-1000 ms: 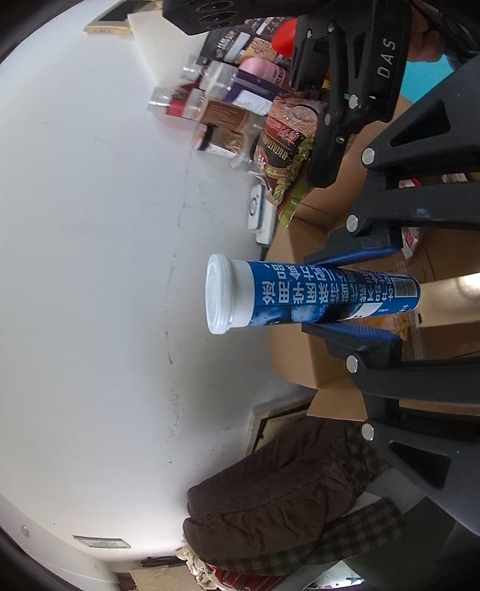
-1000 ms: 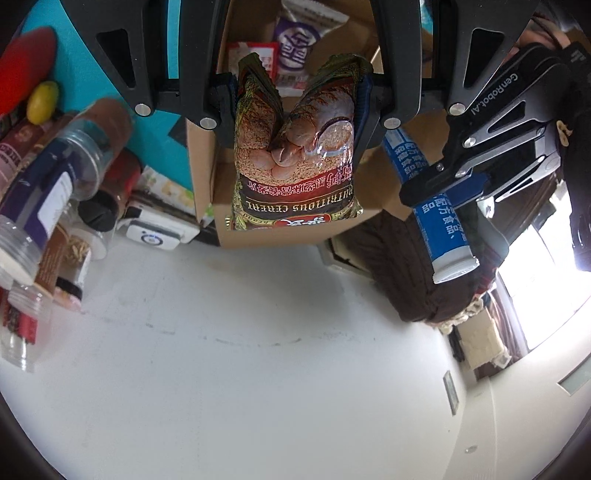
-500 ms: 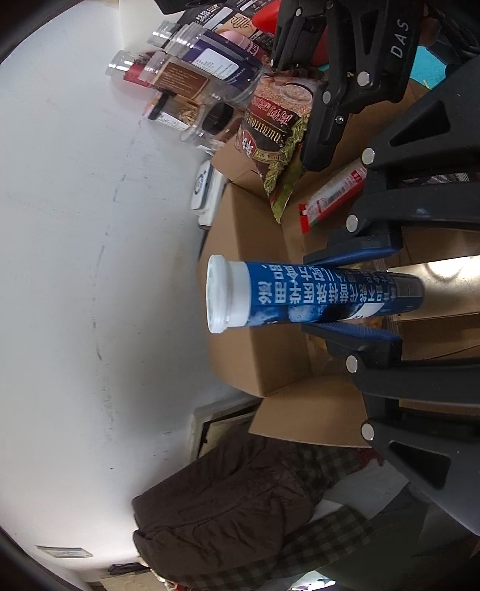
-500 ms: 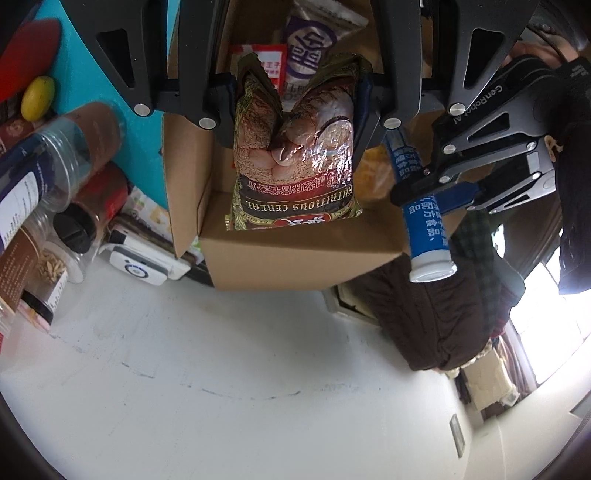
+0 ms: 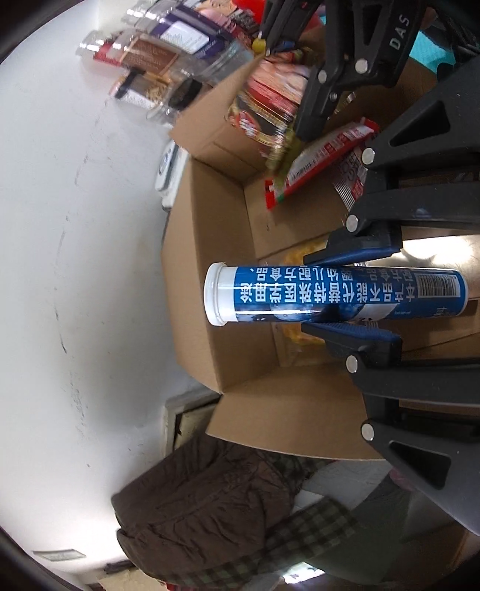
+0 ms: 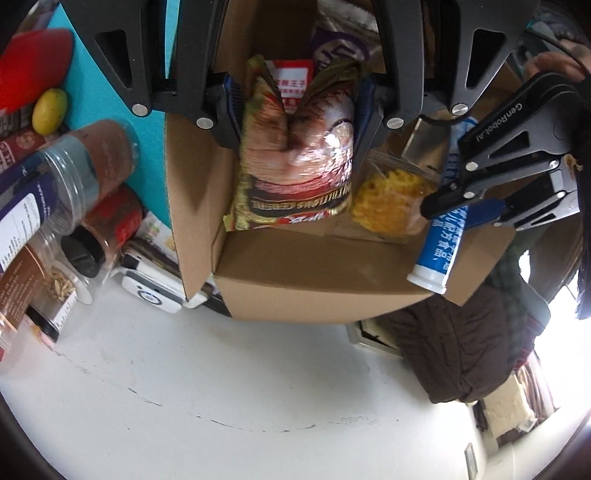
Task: Organize snacks
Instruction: 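Lower the tube into the box with the left tool while the right tool releases the sachet inside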
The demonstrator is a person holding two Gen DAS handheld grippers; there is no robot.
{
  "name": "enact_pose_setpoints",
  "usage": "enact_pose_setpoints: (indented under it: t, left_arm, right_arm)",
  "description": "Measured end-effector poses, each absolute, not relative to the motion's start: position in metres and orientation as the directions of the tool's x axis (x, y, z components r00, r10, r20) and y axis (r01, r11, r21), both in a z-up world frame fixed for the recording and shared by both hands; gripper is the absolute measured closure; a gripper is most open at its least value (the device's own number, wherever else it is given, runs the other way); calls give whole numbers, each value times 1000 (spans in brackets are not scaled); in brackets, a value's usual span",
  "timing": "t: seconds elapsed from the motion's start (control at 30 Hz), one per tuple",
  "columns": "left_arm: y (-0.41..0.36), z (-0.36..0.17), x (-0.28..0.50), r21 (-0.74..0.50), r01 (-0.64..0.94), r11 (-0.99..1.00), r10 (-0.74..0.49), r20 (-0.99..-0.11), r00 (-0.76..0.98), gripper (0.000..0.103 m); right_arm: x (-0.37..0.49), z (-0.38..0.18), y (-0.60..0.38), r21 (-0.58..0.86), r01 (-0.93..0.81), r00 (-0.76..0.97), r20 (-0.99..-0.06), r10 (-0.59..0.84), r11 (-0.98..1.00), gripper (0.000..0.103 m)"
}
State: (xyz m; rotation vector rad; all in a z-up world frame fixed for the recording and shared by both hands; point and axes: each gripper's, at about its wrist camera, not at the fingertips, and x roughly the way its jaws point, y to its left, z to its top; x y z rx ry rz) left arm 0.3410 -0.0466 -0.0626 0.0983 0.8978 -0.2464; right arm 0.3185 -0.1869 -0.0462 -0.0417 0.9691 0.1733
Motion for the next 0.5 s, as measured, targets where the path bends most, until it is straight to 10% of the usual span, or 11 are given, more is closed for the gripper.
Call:
enact_pose_setpoints:
  t: [0.33,0.5]
  left_arm:
    - [-46,-59,338,42,202,979,-91,-789,607,74]
    - [-44,-47,330,73,177,982,-59,-762,645,40]
  right_arm:
    - [308,-37,-190,16,-145,568,-817,97,989,48]
    - [301,-27,-191,23,-141,582,-807,101,990,48]
